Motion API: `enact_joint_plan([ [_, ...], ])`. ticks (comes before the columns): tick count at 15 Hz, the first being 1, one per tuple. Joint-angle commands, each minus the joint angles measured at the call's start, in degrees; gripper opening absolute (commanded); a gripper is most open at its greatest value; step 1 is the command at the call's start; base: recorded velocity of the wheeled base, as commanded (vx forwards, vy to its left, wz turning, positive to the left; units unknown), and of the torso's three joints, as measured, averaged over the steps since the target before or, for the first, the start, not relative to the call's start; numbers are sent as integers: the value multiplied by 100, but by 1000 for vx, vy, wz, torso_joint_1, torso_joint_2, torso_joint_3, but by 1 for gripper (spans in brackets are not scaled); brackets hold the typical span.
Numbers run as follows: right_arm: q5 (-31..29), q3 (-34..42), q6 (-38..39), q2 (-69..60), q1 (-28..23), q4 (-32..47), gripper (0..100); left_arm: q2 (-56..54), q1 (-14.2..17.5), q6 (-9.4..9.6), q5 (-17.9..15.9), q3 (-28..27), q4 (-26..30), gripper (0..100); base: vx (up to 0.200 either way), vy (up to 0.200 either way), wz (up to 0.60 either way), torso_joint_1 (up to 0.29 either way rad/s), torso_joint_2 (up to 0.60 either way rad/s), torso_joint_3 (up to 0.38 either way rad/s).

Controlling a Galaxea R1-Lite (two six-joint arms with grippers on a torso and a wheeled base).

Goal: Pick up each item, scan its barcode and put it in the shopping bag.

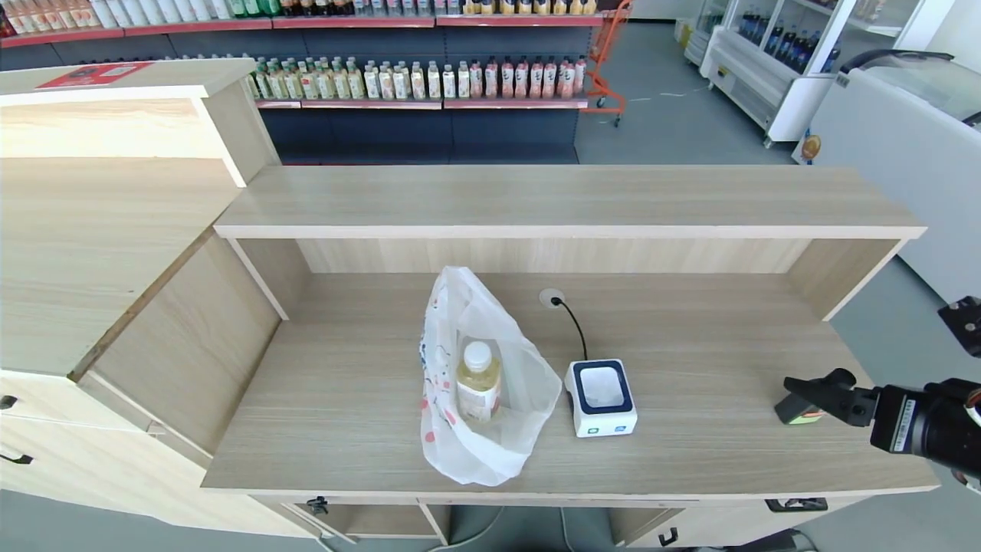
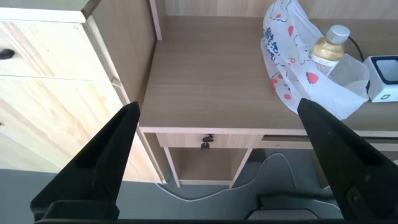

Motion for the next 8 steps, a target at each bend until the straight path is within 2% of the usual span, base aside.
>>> enact_joint_plan([
  [1, -1, -8, -192, 148, -236, 87, 100, 0, 0, 9, 1, 1, 7, 100, 0, -200, 0, 7, -2, 2],
  [8, -1, 9, -315, 253, -262, 105, 100, 0, 0, 0, 1, 1, 7, 100, 0, -200, 0, 4, 4, 2],
])
